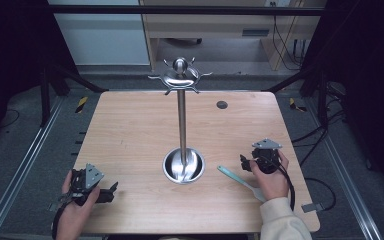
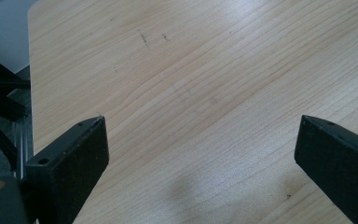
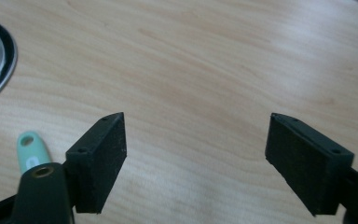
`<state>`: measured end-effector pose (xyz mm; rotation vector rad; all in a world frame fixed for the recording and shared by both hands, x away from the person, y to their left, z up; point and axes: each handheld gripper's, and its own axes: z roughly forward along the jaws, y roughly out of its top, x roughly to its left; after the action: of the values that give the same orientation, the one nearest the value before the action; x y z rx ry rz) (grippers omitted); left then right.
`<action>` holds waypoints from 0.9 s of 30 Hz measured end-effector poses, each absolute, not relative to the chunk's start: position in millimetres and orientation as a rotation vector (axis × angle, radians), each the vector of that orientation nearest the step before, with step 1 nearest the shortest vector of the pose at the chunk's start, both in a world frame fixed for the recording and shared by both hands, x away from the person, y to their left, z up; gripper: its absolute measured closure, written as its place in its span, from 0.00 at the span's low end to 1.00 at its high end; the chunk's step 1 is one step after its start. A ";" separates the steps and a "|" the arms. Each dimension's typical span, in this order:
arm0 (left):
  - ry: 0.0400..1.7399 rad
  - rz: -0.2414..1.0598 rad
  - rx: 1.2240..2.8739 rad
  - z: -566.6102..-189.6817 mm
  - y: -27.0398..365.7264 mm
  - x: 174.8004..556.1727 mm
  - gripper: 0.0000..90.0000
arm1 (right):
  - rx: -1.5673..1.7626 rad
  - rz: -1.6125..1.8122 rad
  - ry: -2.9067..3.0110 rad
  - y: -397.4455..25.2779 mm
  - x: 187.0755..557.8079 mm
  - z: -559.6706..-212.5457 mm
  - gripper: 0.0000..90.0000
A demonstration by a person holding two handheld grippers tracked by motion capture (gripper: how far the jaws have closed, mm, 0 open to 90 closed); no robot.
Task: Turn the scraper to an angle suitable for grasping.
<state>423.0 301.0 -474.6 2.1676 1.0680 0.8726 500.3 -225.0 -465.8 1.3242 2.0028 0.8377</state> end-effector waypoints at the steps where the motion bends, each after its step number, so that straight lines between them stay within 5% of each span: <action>1: 1.067 0.872 2.171 -474.7 300.7 423.3 0.03 | 1.315 0.843 1.989 -223.8 500.9 -465.8 0.22; 8: 1.064 0.872 2.172 -474.6 300.2 423.8 0.03 | 1.310 0.755 2.020 -212.0 507.3 -467.4 0.22; 14: 1.059 0.875 2.172 -474.5 299.7 423.0 0.03 | 1.307 0.754 2.041 -207.5 507.2 -465.3 0.35; 15: 1.057 0.875 2.175 -474.4 299.2 423.1 0.03 | 1.301 0.763 2.063 -206.5 506.7 -464.5 0.48; 21: 1.059 0.874 2.171 -474.6 299.4 423.6 0.03 | 1.241 0.771 2.157 -197.8 505.7 -465.7 0.77; 27: 1.056 0.875 2.175 -474.4 299.0 423.8 0.03 | 1.177 0.773 2.245 -186.2 502.5 -465.8 0.96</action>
<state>423.8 299.0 -474.4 2.1754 1.0557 0.8753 502.5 -186.2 -465.8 1.1772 2.2446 0.7727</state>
